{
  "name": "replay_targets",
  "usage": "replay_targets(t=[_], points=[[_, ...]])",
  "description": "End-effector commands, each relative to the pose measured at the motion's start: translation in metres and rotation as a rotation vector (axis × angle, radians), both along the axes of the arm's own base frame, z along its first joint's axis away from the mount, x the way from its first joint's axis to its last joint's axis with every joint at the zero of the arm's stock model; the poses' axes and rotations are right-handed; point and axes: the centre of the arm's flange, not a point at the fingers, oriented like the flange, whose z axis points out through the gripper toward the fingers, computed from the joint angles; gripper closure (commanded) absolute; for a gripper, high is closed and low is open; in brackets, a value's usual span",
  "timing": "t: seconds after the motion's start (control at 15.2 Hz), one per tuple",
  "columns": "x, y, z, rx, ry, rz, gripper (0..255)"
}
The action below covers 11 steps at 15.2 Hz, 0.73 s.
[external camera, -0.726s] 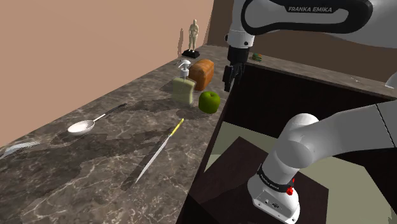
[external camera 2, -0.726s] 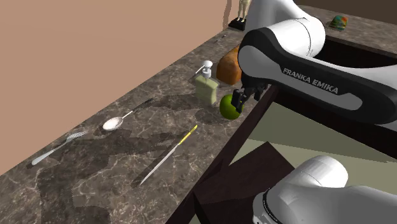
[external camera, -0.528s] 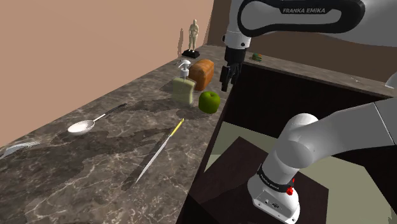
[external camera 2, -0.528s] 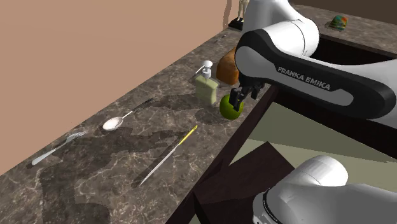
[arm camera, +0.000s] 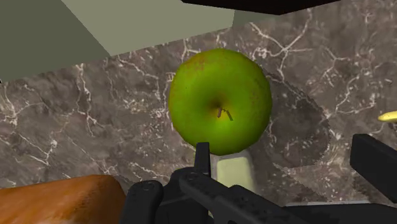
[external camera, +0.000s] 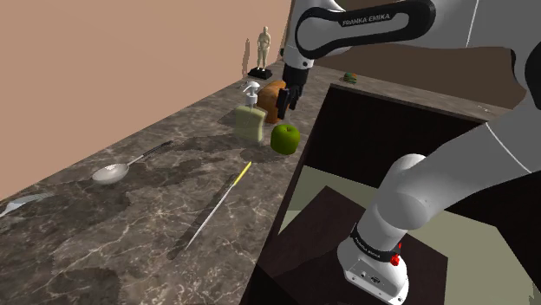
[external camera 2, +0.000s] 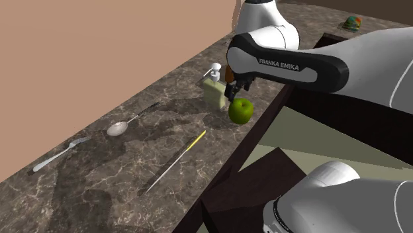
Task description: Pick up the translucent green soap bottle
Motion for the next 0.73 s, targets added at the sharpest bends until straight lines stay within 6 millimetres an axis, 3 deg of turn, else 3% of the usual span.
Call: replay_targets(t=[0.0,0.46,0.66], points=[[0.021,-0.001,-0.003,0.000,-0.032,0.028,0],[0.096,-0.001,-0.015,0.004,-0.131,0.121,0],[0.096,-0.001,-0.030,0.004,-0.131,0.121,0]])
